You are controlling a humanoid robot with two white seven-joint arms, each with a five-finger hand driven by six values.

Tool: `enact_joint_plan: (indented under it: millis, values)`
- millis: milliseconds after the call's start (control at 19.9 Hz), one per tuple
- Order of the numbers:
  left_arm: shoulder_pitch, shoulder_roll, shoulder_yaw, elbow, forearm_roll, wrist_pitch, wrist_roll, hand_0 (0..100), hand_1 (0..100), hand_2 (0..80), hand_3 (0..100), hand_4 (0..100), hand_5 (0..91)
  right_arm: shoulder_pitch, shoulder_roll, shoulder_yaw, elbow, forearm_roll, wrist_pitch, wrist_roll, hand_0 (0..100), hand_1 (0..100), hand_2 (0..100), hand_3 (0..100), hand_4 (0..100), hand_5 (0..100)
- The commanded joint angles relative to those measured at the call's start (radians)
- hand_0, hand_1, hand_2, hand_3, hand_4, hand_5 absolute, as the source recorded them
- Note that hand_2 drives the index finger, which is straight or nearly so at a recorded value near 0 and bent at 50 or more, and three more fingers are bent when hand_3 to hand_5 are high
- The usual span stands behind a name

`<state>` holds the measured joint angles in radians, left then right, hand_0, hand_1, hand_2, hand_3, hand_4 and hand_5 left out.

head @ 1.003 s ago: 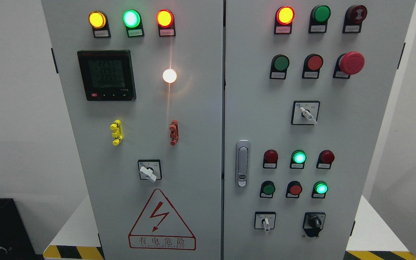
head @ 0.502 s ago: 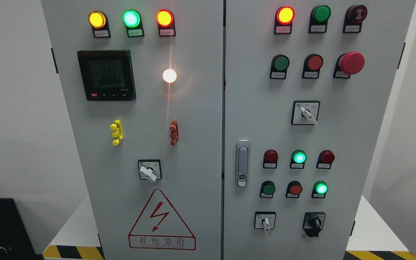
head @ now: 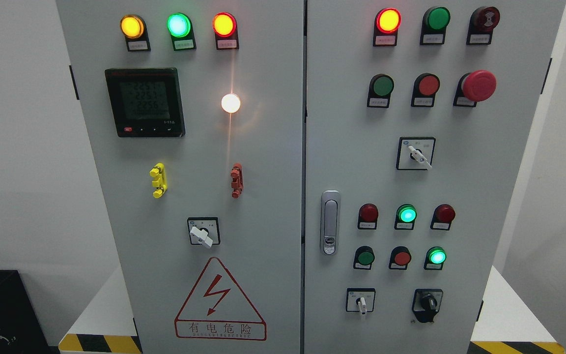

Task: Flip black knob to close circuit

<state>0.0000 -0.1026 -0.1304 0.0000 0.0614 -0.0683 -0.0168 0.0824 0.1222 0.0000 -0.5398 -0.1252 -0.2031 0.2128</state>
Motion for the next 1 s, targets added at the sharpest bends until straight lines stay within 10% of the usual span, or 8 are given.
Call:
enact_joint_plan:
  millis: [0,251,953]
  values:
    - [0.021,0.0,0.0,-0.023,0.0,-0.001,0.0,12,56,0.0,0,0,0.0,0.037,-0.003,0.011,-0.339,0.056,-0.001,-0.016,0,6,0,0,0,0]
    - [0.021,0.0,0.0,-0.023,0.0,-0.001,0.0,12,56,0.0,0,0,0.0,0.056,-0.004,0.006,-0.492,0.14,-0.004,-0.087,0,5,9,23,16,1]
    - [0.021,0.0,0.0,-0.023,0.0,-0.001,0.0,12,56,0.0,0,0,0.0,0.076,-0.003,-0.041,-0.727,0.465,-0.009,-0.246,0,0,53,70,60,49]
